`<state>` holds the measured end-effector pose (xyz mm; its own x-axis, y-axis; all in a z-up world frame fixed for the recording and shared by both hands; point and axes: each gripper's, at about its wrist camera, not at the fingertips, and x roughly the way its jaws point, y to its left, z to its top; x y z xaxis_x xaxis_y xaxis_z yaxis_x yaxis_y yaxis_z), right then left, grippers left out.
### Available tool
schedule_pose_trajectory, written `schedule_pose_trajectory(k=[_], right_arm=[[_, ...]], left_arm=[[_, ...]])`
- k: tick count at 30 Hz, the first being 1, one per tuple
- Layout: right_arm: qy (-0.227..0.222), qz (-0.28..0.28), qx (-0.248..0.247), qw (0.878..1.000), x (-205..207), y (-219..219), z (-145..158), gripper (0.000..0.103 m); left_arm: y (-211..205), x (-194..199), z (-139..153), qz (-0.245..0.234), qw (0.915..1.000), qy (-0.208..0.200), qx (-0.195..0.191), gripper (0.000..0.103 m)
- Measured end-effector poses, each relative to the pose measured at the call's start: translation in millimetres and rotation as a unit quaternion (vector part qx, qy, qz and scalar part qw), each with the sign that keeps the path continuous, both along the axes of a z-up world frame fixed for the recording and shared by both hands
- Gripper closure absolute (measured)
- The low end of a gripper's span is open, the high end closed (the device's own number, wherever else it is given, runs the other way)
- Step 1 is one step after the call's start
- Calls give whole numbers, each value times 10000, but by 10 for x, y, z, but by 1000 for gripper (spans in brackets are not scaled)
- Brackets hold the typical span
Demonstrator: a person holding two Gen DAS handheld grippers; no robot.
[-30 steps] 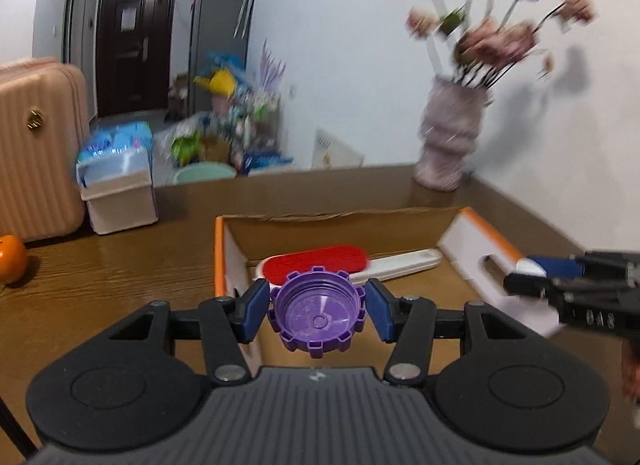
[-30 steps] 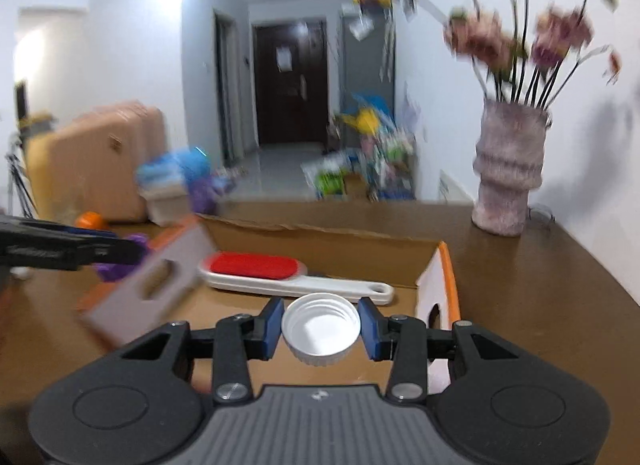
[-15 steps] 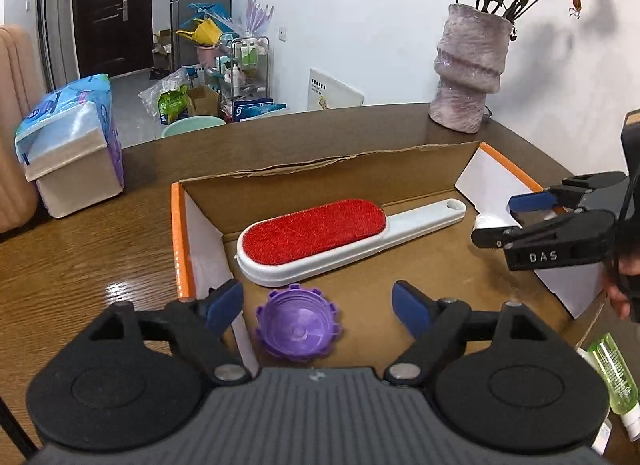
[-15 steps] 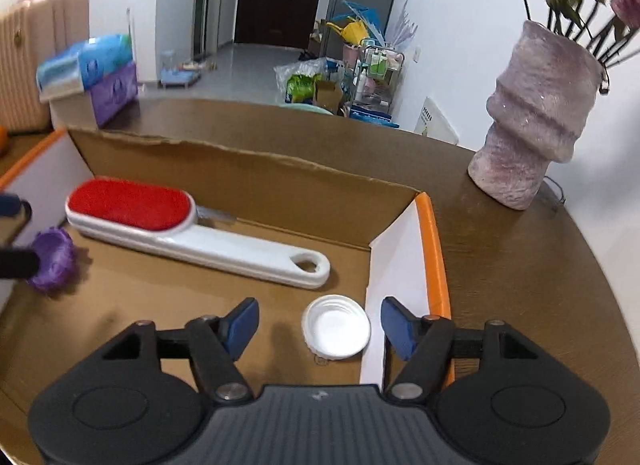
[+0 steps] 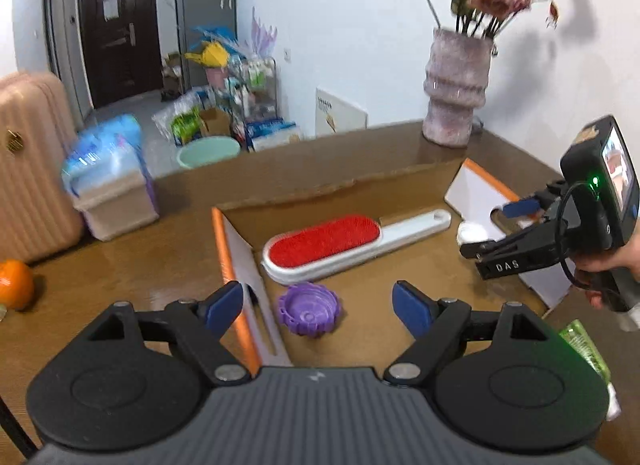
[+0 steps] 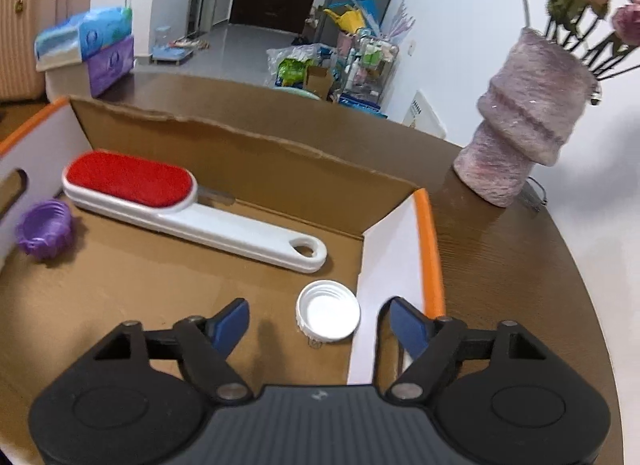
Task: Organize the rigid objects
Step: 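Place the purple cap in the box with the left gripper while the right gripper drops the white cap there, then withdraw both grippers from the box back toward the table items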
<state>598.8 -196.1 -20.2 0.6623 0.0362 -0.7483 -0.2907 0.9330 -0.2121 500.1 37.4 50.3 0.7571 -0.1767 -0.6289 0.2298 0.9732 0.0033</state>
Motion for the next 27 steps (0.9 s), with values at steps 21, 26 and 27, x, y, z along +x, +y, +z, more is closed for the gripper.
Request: schedule_pose_trajectory(k=[21, 26, 27], right_arm=[[-1389, -146, 2045, 9688, -2025, -635, 912, 9], [-1856, 90, 2230, 9569, -2698, -679, 937, 5], [-1947, 129, 2286, 9538, -2827, -691, 927, 5]], left_arm=[[-381, -1972, 526, 481, 9811, -1858, 253, 3], [-377, -2649, 473, 569, 9724, -2254, -184, 0], [-370, -2765, 451, 569, 9713, -2297, -243, 0]])
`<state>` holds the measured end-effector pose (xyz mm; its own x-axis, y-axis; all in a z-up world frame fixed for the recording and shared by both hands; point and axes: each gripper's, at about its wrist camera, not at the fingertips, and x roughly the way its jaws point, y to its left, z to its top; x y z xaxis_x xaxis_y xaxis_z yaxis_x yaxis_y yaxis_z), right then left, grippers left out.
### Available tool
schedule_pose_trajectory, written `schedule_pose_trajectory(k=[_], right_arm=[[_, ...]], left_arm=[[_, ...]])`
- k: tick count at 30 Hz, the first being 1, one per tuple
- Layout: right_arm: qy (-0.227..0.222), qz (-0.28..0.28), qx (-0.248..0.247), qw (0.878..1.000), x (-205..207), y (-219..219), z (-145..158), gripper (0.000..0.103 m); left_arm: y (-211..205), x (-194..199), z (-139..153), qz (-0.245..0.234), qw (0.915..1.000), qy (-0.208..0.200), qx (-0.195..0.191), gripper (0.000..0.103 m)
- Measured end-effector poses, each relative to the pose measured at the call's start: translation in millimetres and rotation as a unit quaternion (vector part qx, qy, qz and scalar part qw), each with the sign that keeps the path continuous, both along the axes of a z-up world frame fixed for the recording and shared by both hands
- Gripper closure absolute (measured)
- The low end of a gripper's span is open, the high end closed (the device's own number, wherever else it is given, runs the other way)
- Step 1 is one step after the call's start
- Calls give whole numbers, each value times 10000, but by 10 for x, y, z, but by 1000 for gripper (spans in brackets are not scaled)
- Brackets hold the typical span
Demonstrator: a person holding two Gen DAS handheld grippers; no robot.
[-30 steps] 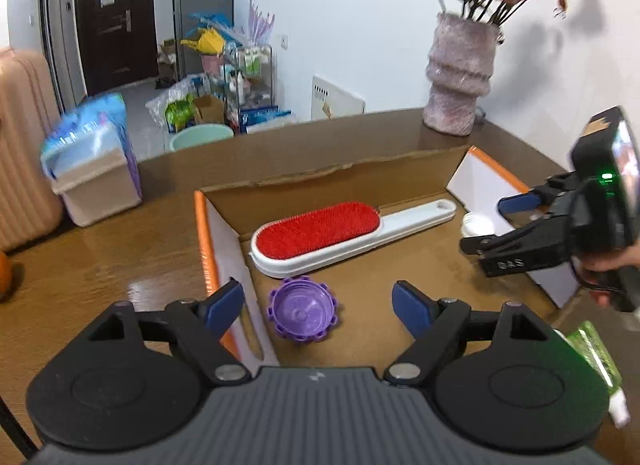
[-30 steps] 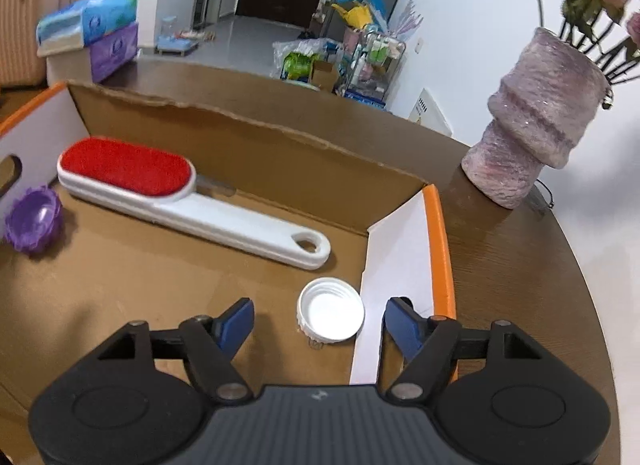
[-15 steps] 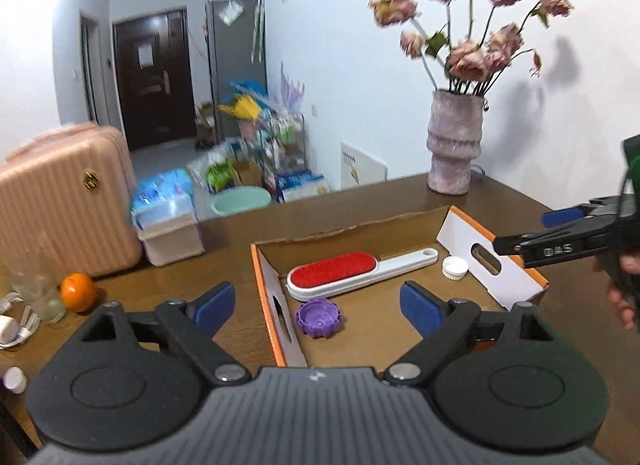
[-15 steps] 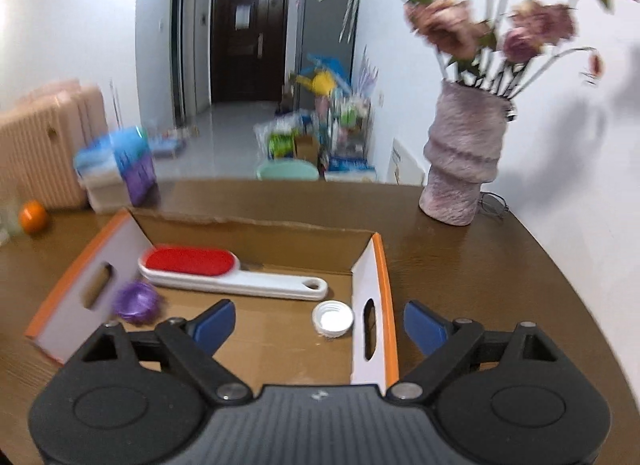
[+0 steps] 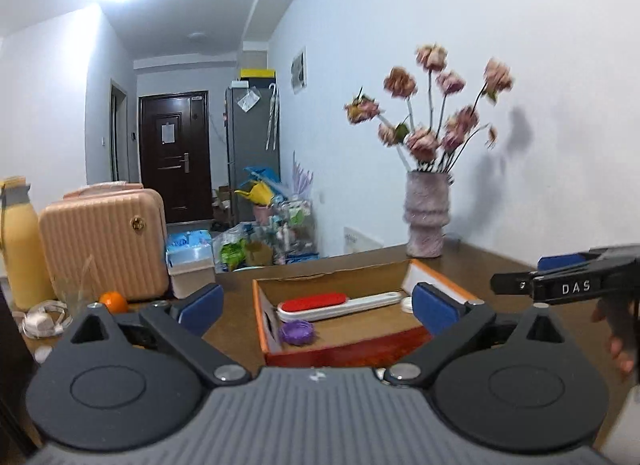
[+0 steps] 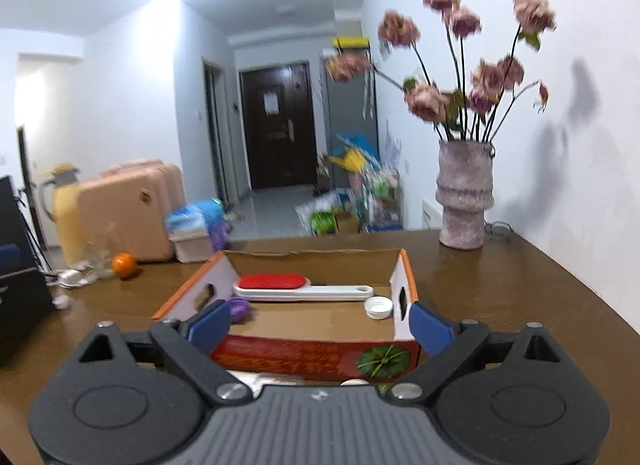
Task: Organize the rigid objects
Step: 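Withdraw both grippers from the box back toward the table items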
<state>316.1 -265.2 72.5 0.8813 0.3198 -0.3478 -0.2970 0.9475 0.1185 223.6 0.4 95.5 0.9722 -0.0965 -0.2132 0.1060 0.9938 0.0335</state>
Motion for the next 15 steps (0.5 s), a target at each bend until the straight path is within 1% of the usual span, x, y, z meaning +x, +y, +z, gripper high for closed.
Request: schedule_pose_trajectory(k=[3, 6, 8, 12, 15], right_arm=[[-259, -35, 89, 9996, -398, -47, -71, 4], [-488, -118, 51, 9987, -795, -59, -173, 4], [-623, -193, 83, 9978, -1071, -75, -254, 1], [-724, -318, 274, 9965, -1517, -90, -489, 0], [-742, -610, 31, 9954, -1719, -58, -649, 0]], left_arm=[[-9, -389, -108, 81, 9997, -217, 56, 0], [49, -767, -251, 321, 9986, -417, -83, 0], [126, -970, -348, 413, 9980, -410, -250, 0], [218, -1263, -467, 498, 9976, -362, -314, 0], [265, -1372, -485, 510, 9975, -324, -359, 0]])
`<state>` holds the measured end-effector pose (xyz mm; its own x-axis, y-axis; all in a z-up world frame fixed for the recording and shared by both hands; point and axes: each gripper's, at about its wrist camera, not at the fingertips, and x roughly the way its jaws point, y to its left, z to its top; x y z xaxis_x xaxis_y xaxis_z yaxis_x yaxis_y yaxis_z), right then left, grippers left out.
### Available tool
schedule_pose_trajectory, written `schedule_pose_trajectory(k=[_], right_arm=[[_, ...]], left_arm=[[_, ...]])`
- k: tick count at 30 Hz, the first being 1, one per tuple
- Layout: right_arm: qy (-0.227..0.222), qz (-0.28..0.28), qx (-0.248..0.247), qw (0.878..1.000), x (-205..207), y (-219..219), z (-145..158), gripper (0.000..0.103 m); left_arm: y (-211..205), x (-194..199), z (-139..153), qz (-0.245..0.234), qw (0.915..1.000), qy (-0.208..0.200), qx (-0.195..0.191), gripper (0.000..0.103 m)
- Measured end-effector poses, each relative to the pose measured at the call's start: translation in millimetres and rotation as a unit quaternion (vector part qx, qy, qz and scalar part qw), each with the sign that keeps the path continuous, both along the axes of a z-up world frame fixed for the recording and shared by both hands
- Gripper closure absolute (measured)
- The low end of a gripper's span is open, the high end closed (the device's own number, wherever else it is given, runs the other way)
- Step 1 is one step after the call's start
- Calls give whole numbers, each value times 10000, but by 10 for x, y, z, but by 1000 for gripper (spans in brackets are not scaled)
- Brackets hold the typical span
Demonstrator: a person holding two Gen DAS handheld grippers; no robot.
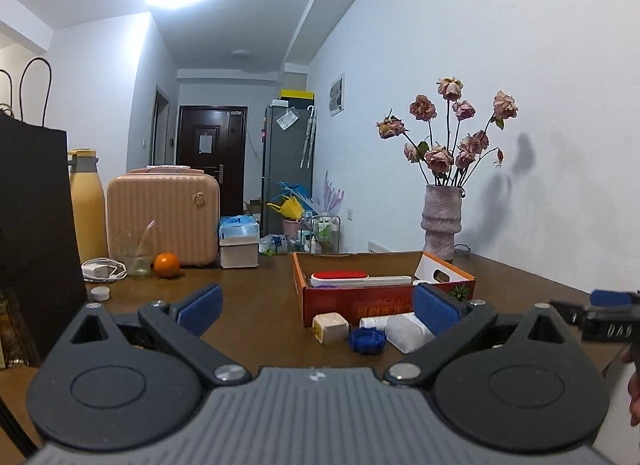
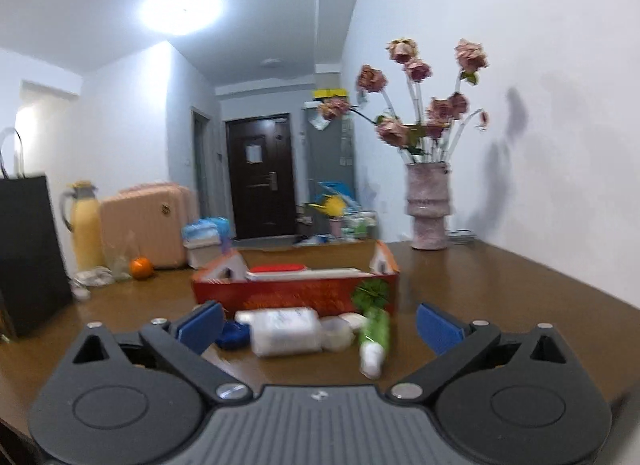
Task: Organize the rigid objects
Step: 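Withdraw both grippers from the box back toward the table items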
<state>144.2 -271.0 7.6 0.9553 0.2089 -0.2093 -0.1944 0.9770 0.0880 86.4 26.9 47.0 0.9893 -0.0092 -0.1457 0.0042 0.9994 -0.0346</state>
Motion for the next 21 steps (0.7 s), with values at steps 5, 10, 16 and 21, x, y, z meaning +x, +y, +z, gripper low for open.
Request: schedule_pose_trajectory(k=[5, 10, 16, 21], right_arm=[[79, -99, -202, 9997, -60, -18, -93, 0], [90, -85, -140, 9998, -45, -39, -146, 0], [250, -134, -98, 9995, 90, -15, -271, 0], [506, -217, -171, 9983, 311, 11, -323, 0]], left_arm=[[-28, -9, -35, 7, 10000, -29, 9, 0], [-102, 159, -250, -113, 9995, 298, 4, 0], [-97, 430, -467, -104, 9973, 723, 61, 0], [-36, 646, -534, -88, 9966, 818, -4, 0]])
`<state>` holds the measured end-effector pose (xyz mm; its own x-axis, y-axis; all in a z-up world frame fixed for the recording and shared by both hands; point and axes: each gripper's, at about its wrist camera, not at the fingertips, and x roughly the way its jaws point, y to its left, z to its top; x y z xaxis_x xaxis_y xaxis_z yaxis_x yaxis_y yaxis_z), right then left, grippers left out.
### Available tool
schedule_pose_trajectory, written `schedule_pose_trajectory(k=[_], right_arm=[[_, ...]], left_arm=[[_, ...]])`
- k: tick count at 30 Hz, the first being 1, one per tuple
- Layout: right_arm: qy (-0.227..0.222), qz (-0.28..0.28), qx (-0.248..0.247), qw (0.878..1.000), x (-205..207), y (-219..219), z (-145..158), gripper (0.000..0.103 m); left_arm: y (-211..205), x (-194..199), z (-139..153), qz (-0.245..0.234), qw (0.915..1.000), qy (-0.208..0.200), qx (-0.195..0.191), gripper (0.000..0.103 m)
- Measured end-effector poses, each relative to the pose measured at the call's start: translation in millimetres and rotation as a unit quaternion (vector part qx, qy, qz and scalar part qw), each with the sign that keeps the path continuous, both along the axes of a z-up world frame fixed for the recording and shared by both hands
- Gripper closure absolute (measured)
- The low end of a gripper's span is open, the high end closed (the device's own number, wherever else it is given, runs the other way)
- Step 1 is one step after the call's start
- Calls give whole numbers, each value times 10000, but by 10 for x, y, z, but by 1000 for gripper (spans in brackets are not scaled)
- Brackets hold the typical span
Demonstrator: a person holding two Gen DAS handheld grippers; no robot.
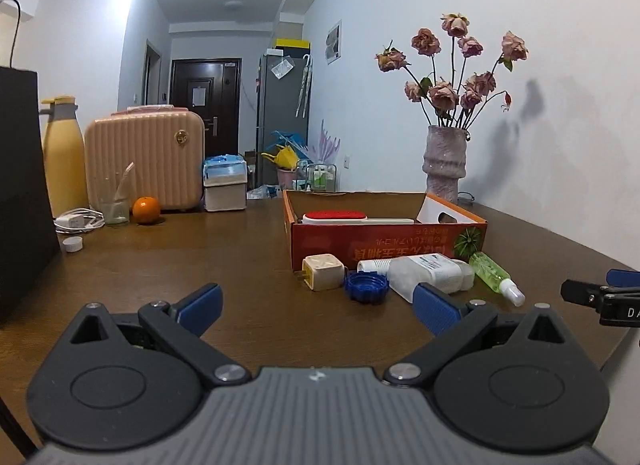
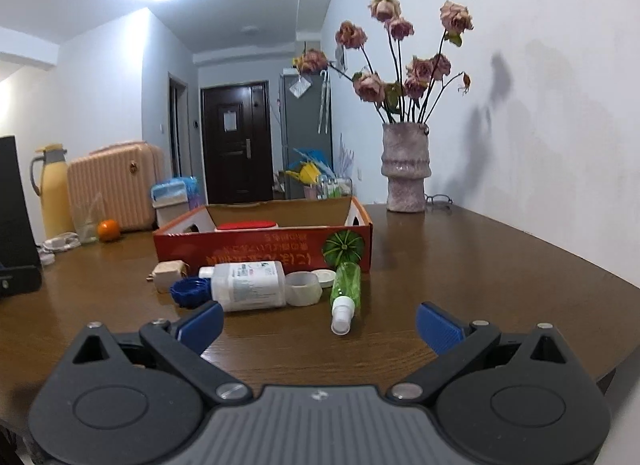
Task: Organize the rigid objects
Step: 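Withdraw both grippers from the box back toward the table items, then grasp the cream plug adapter with the left gripper while the right gripper grasps the green spray bottle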
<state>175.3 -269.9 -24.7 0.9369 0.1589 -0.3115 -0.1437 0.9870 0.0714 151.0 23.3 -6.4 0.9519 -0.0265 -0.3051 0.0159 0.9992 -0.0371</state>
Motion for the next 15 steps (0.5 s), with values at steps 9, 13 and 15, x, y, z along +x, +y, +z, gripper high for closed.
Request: schedule_pose_trajectory(k=[9, 13, 15], right_arm=[[491, 173, 71, 9986, 719, -23, -30, 22], [577, 247, 151, 9979, 1095, -64, 22, 30], [666, 164, 87, 9976, 1273, -84, 9, 33]], left_arm=[[-7, 856, -87, -211, 9982, 471, 307, 0], [-78, 1339, -26, -476, 9958, 594, 512, 0], [-123, 1581, -39, -589, 9943, 615, 647, 0]])
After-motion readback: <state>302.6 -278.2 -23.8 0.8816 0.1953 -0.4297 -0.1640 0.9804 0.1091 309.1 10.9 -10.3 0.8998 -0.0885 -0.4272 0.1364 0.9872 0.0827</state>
